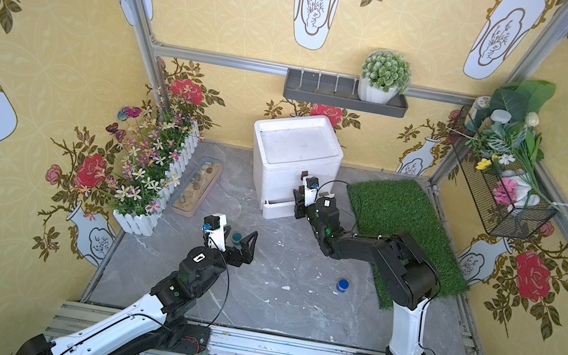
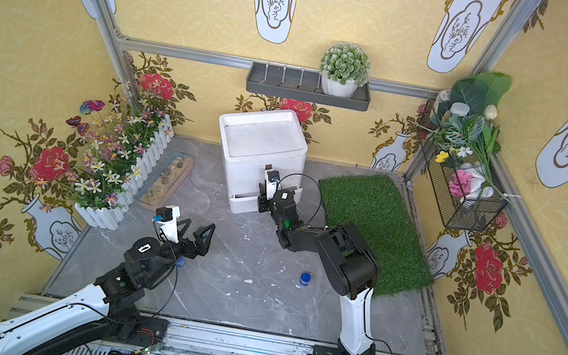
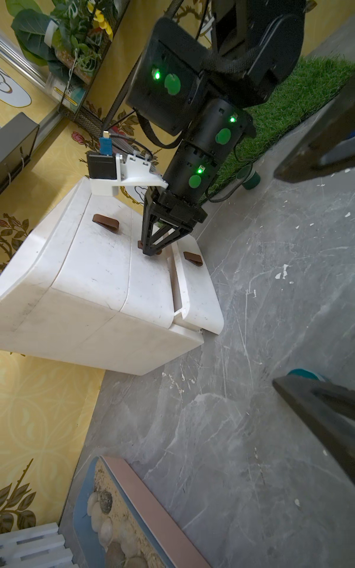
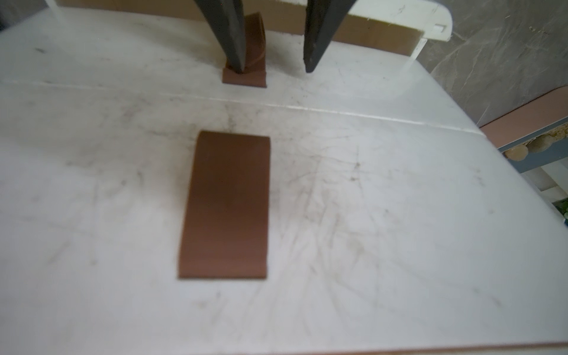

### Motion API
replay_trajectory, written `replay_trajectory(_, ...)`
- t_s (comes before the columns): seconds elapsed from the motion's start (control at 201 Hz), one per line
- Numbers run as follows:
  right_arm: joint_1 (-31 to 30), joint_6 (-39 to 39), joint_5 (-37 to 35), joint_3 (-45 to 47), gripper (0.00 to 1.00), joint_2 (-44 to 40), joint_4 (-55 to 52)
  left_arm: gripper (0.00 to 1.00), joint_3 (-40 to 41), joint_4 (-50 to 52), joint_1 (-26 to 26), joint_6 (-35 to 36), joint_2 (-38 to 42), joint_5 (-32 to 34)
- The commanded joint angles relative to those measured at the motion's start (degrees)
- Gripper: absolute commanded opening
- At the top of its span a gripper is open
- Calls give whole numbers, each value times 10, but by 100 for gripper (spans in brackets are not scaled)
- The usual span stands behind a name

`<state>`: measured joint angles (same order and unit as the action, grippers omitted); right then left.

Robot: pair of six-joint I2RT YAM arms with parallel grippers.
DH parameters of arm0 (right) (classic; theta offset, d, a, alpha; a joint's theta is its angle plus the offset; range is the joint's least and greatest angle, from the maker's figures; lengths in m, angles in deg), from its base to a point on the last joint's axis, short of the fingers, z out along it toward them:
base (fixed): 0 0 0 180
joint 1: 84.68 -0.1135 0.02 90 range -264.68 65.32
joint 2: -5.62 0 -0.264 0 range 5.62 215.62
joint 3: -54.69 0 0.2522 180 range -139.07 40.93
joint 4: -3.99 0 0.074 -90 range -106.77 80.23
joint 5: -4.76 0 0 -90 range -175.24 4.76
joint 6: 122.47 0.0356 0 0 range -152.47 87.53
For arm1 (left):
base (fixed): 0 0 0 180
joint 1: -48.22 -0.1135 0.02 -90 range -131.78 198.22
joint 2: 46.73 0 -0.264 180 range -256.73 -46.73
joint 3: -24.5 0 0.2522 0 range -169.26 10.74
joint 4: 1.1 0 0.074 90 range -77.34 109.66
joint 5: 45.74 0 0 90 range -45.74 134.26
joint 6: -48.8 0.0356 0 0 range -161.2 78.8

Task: Put the paint cans in the drawer according to color
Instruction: Open the drawer in the storage box.

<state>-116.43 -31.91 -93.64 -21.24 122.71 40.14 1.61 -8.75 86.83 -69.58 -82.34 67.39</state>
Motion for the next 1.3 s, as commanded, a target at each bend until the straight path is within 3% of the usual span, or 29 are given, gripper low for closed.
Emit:
replay_trajectory(0.0,0,16,-28,-12,28,7,-19,100,2,-12,-1,10,0,-1)
replay_trajectory(0.08,0,17,-27,-17,23,10,-20,100,1,-12,-1,11,-1,-1)
replay_trajectory(0.274,-1,15,-19,-21,0,12,-23,100,-2,-9,-1,13,0,-2)
replay_trajectory(0.732,17,35,22,84,0,-49,31,100,-3,-7,-1,12,1,-2)
replay_trajectory(0.866,40,61,116,88,0,-47,49,100,-2,-7,-2,10,2,-4)
replay_trajectory(0.986,53,82,156,86,0,-41,57,100,0,-2,-2,9,10,-4)
replay_trajectory(1.299,58,112,148,144,0,-84,42,100,2,10,-2,8,29,-3)
